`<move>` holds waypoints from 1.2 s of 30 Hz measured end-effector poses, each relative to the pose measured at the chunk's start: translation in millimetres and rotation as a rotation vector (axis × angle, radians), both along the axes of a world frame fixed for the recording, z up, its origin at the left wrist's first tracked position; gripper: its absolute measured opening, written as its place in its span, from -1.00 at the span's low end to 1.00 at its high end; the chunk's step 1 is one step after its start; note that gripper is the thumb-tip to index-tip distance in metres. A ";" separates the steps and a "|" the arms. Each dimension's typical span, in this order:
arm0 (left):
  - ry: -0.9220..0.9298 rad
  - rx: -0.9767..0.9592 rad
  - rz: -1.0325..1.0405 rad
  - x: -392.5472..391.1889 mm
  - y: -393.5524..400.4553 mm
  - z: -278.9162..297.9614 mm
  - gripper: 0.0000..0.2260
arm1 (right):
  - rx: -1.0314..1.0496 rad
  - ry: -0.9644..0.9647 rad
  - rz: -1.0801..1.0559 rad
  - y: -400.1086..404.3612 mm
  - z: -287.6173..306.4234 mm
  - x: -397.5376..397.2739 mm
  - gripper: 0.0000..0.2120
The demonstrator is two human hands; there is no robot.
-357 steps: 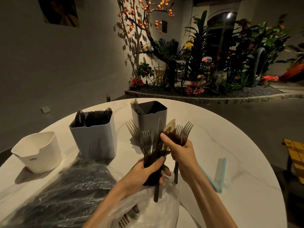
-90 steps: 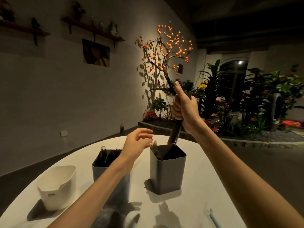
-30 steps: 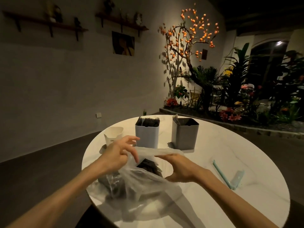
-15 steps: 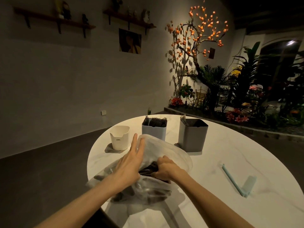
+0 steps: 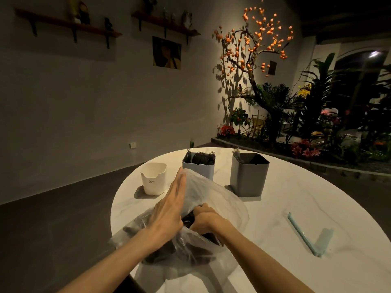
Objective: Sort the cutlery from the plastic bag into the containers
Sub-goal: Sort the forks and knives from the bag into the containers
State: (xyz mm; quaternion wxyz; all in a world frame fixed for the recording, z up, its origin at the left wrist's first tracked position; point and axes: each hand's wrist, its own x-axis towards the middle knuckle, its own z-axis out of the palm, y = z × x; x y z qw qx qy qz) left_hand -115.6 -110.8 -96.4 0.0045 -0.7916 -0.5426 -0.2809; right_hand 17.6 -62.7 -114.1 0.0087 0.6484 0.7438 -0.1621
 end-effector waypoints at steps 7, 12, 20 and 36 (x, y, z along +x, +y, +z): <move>-0.064 -0.040 -0.050 0.0 3.8 -2.2 0.06 | 0.050 -0.004 0.052 -9.1 3.8 -13.1 -0.62; -0.084 -0.075 -0.073 -3.9 7.3 3.0 0.12 | 0.043 -0.125 0.186 -20.2 19.7 -16.0 -0.72; -0.039 -0.105 -0.025 -4.0 10.4 12.4 0.06 | -0.046 -0.259 0.367 -43.6 72.2 9.9 -0.72; -1.053 -0.385 -0.131 50.3 55.8 51.8 -0.88 | -0.242 0.183 0.134 -74.7 123.0 176.2 -0.74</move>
